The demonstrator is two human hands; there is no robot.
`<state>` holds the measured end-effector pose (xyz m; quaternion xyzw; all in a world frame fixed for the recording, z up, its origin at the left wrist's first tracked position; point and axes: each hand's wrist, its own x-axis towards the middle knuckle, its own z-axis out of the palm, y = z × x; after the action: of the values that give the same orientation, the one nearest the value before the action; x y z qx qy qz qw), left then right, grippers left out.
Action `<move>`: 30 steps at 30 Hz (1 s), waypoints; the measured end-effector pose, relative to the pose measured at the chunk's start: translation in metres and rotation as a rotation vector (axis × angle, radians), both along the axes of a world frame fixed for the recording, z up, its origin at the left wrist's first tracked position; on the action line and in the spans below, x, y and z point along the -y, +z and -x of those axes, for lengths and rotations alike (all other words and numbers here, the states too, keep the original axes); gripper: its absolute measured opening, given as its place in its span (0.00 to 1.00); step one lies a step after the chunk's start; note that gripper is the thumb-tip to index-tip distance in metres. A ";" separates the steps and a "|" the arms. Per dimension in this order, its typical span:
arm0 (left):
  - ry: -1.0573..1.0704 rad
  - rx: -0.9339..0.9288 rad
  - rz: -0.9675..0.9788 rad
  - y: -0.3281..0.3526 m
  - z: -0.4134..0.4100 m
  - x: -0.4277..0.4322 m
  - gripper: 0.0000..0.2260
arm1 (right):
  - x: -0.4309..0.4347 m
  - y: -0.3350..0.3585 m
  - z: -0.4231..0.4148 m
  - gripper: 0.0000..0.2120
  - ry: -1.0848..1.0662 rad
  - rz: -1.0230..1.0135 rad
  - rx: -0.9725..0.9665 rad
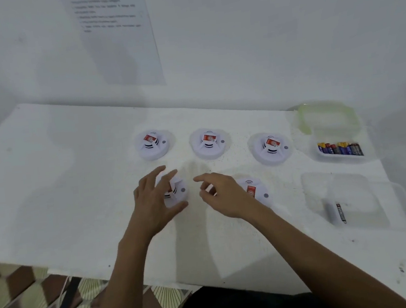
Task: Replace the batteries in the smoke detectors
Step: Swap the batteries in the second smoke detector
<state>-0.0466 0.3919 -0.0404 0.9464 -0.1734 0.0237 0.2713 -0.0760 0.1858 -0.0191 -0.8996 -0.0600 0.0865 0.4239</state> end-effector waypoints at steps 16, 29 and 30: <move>0.016 -0.181 0.028 -0.015 -0.010 -0.007 0.46 | -0.020 -0.021 -0.006 0.22 -0.080 -0.057 -0.186; -0.297 -0.128 0.164 0.040 0.003 0.055 0.48 | 0.033 0.052 0.050 0.13 -0.394 -0.691 -0.122; -0.314 -0.142 0.209 0.045 0.005 0.060 0.47 | 0.036 0.054 0.052 0.13 -0.407 -0.672 -0.097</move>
<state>-0.0515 0.3324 0.0044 0.8737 -0.2961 -0.0676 0.3801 -0.1283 0.1494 0.0351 -0.6992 0.1148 0.0185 0.7054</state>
